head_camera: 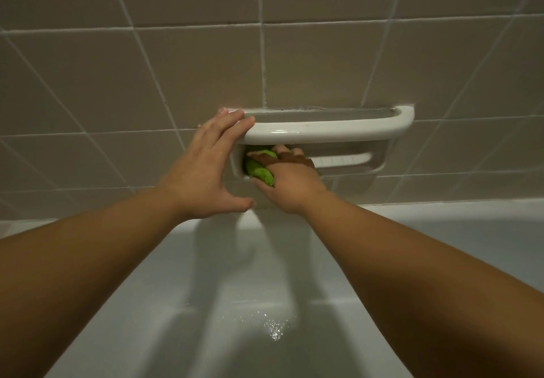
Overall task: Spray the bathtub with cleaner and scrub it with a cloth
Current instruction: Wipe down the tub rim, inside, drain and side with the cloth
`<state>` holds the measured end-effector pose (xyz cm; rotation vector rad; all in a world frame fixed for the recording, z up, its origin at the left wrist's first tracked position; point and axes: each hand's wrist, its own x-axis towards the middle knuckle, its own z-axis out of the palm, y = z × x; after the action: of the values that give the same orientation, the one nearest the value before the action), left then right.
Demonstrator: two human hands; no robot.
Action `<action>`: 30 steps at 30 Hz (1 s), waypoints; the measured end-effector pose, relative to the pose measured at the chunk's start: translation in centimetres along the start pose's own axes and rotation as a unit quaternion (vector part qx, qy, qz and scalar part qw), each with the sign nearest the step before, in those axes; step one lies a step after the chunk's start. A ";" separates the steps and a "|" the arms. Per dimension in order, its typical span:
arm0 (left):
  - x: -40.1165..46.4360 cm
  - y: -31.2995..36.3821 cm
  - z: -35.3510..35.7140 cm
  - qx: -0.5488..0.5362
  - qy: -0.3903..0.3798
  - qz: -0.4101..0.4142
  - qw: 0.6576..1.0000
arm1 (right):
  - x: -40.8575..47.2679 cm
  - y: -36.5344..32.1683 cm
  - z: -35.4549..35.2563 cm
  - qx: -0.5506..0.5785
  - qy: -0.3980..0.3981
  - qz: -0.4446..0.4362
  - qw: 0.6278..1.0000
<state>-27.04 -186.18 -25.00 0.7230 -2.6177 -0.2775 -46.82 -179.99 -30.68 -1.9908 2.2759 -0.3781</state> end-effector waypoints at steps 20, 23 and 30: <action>0.3 2.5 -0.4 0.014 -0.037 -0.085 0.996 | -13.6 12.0 -6.4 -0.003 0.090 0.030 0.995; 0.3 2.4 -0.6 0.007 -0.050 -0.085 0.995 | -16.1 13.5 -8.9 0.023 0.194 0.024 0.980; 0.5 4.1 -0.8 0.008 -0.069 -0.121 0.990 | -9.2 11.6 -13.2 0.021 0.250 0.094 0.963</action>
<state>-28.94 -183.02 -22.89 1.0648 -2.6624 -0.3895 -59.73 -167.92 -21.64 -1.7870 2.6803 -0.9977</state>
